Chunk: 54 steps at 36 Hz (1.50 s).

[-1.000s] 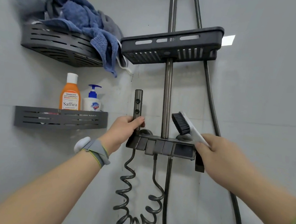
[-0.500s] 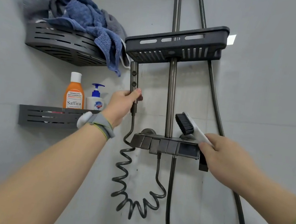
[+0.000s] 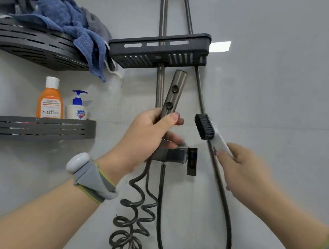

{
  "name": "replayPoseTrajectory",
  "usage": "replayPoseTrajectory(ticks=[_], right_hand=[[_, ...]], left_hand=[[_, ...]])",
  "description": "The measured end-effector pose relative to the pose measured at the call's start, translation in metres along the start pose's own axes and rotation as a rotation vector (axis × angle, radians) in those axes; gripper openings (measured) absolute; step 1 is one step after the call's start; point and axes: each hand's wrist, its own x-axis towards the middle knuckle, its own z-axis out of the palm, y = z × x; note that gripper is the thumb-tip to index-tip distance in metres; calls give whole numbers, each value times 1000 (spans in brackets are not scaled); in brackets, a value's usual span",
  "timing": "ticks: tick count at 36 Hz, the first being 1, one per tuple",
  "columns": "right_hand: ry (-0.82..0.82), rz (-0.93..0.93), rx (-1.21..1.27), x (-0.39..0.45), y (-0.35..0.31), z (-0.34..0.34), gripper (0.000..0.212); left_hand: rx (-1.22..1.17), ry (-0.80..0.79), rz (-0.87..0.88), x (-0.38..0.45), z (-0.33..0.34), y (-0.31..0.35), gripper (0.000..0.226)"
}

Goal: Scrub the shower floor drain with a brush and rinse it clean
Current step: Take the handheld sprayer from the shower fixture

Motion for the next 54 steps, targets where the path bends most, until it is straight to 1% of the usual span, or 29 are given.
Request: replayPoseTrajectory(ticks=[1, 4, 6, 10, 13, 14, 16, 19, 20, 21, 22, 24, 25, 27, 28, 30, 33, 35, 38, 41, 42, 44, 45, 46, 47, 49, 51, 52, 54], right_hand=[[-6, 2, 3, -1, -1, 0, 30], [58, 55, -10, -11, 23, -29, 31], [101, 108, -27, -17, 43, -53, 32], [205, 228, -62, -32, 85, -102, 35], [312, 324, -96, -49, 127, -138, 41], [310, 343, -86, -49, 131, -138, 44], [348, 429, -129, -67, 157, -158, 46], [397, 558, -217, -97, 203, -188, 44], [405, 566, -221, -95, 210, -192, 43], [418, 647, -238, -119, 230, -203, 43], [412, 643, -251, -118, 237, -204, 42], [426, 771, -301, -148, 269, -220, 39], [404, 802, -297, -149, 274, -221, 37], [397, 925, -354, -177, 299, -234, 33], [368, 929, -362, -178, 305, -236, 31], [369, 1039, -401, -200, 325, -246, 29], [348, 1155, -394, -219, 347, -258, 25], [302, 1236, -374, -235, 364, -266, 22], [251, 1331, -342, -259, 388, -277, 25], [139, 1443, -326, -279, 419, -286, 25], [98, 1455, -335, -280, 422, -288, 23], [17, 1537, -324, -297, 453, -293, 24], [-28, 1548, -322, -299, 456, -293, 25], [-81, 1586, -312, -306, 470, -293, 27], [-120, 1635, -284, -319, 494, -294, 28], [-181, 1680, -249, -330, 514, -292, 26], [-221, 1699, -240, -344, 540, -290, 26], [-237, 1719, -216, -357, 560, -288, 26], [-240, 1751, -186, -380, 593, -283, 26]], left_hand=[[-11, -19, -6, -3, 3, 3, 21], [-77, -148, -29, -5, 49, 2, 18], [-69, -208, 3, -6, 82, -4, 18], [-148, -255, 6, -11, 158, -21, 21], [-277, -367, -78, -19, 225, -37, 21], [-289, -365, -94, -21, 229, -42, 21], [-350, -445, -140, -30, 269, -57, 21], [-422, -590, -259, -54, 337, -90, 19], [-419, -588, -265, -54, 340, -97, 18], [-442, -646, -309, -73, 371, -113, 18], [-451, -643, -324, -73, 375, -122, 18], [-460, -741, -417, -100, 423, -153, 17], [-451, -745, -427, -103, 427, -161, 16], [-440, -848, -496, -133, 470, -188, 16], [-421, -862, -497, -135, 474, -195, 16], [-392, -957, -531, -164, 511, -223, 15], [-317, -1027, -545, -190, 538, -257, 17], [-260, -1082, -576, -215, 556, -283, 21], [-162, -1171, -587, -250, 573, -320, 24], [-50, -1254, -514, -282, 589, -353, 20], [-12, -1267, -457, -285, 590, -357, 20], [80, -1348, -394, -308, 609, -380, 16], [113, -1375, -366, -309, 607, -383, 12], [153, -1436, -376, -319, 616, -391, 6], [187, -1480, -371, -338, 632, -408, 6], [246, -1574, -326, -355, 639, -418, 10], [300, -1636, -267, -376, 647, -433, 3], [324, -1681, -241, -391, 653, -446, 4], [376, -1740, -176, -415, 663, -467, 22]])
